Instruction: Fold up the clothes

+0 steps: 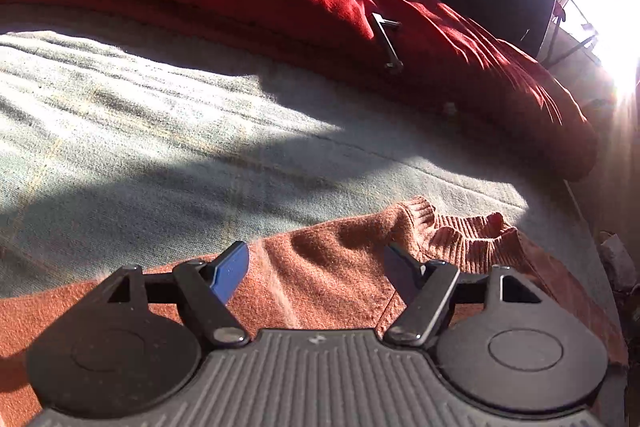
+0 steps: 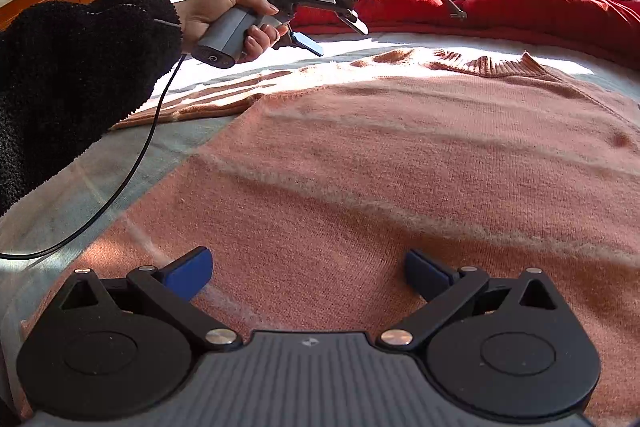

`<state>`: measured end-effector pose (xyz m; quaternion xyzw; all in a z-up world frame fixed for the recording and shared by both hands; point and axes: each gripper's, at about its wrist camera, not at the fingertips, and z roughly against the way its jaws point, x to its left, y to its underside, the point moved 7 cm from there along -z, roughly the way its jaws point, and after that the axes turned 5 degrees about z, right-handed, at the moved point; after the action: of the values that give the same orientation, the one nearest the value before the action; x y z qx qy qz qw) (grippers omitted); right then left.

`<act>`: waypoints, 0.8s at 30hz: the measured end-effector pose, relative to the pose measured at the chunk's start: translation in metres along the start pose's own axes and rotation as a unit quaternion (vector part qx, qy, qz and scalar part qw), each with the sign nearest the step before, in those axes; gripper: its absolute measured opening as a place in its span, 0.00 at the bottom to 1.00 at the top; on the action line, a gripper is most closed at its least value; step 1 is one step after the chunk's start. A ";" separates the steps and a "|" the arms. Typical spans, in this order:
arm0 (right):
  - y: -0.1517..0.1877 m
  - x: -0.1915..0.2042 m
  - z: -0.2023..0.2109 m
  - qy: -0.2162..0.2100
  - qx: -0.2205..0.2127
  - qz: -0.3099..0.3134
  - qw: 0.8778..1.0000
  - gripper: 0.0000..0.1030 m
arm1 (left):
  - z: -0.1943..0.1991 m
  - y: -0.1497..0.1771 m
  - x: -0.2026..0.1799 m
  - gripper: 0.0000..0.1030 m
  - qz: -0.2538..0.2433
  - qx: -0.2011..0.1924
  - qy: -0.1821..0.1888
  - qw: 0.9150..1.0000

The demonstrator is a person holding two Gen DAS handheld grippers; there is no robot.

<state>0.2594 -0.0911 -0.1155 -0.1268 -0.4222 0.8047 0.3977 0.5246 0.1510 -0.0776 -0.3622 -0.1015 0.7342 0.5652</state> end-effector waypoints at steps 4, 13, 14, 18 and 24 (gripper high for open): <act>-0.005 0.003 0.006 0.013 0.006 -0.009 1.000 1.00 | 0.018 0.013 0.029 0.74 -0.011 0.008 -0.013 1.000; -0.016 0.007 0.031 0.038 0.008 -0.015 0.999 1.00 | 0.032 0.015 0.122 0.72 0.134 -0.044 -0.035 0.989; -0.016 0.006 0.033 0.041 0.009 -0.015 0.999 1.00 | 0.039 0.014 0.124 0.70 0.140 -0.047 -0.045 0.988; -0.022 0.003 0.037 0.044 0.004 -0.037 0.998 1.00 | 0.058 0.028 0.104 0.71 0.109 -0.029 -0.007 0.994; -0.026 0.013 0.044 0.043 0.007 -0.041 0.998 1.00 | 0.065 0.070 0.096 0.73 0.063 0.008 -0.019 0.998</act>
<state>0.2410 -0.0978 -0.0667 -0.1412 -0.4037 0.7842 0.4496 0.4203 0.2308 -0.1098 -0.3497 -0.0835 0.7758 0.5185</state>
